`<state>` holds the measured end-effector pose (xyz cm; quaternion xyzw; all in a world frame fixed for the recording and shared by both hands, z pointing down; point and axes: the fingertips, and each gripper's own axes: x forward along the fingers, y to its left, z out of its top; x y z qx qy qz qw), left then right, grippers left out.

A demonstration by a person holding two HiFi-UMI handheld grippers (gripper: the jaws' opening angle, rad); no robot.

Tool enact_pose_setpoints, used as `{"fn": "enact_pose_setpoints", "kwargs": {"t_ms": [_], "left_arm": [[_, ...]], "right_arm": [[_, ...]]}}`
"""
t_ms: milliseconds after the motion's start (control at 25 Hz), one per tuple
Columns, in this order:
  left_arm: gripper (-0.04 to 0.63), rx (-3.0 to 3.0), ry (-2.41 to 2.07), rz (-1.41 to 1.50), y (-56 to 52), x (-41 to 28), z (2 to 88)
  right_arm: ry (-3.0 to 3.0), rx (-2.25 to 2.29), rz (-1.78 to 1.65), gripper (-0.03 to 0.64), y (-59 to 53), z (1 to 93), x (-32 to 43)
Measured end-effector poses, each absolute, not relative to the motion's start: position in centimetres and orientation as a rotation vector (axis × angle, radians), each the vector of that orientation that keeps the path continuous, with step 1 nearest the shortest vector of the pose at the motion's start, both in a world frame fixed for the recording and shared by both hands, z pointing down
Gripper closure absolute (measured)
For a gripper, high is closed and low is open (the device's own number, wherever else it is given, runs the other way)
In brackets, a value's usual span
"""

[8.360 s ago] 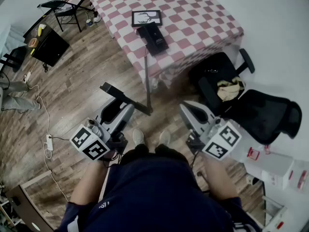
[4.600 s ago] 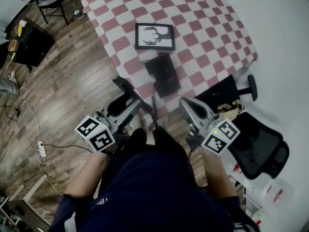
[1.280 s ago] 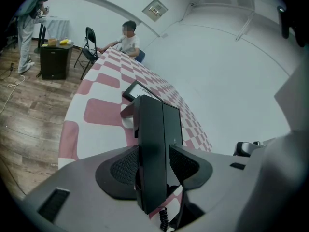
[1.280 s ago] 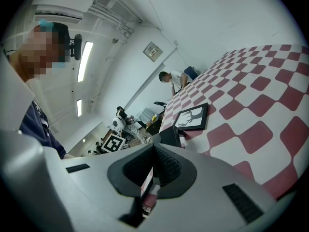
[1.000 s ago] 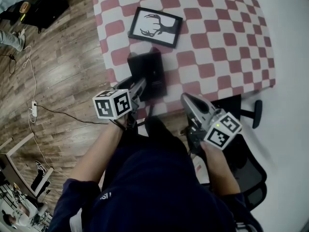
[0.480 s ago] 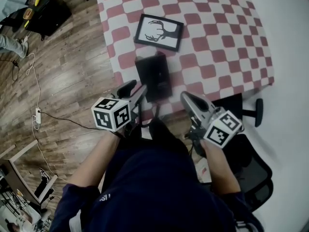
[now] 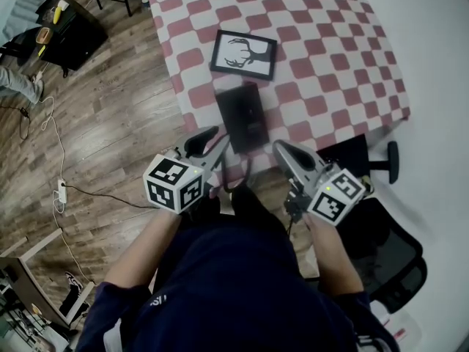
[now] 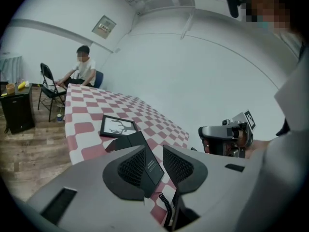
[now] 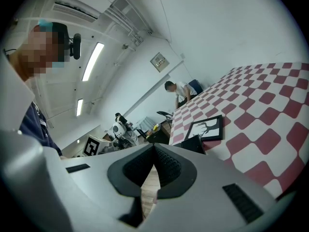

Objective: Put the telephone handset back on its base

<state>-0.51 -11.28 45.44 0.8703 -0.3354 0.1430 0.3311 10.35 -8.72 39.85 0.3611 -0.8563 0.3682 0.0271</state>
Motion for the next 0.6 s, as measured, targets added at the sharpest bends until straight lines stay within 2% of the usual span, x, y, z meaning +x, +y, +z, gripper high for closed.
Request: {"fn": "enact_pose_setpoints", "kwargs": {"t_ms": [600], "left_arm": [[0.529,2.517,-0.839,0.311,-8.9,-3.5,39.6]], "right_arm": [[-2.688,1.172,1.024,0.601,-5.7,37.0,5.9]]}}
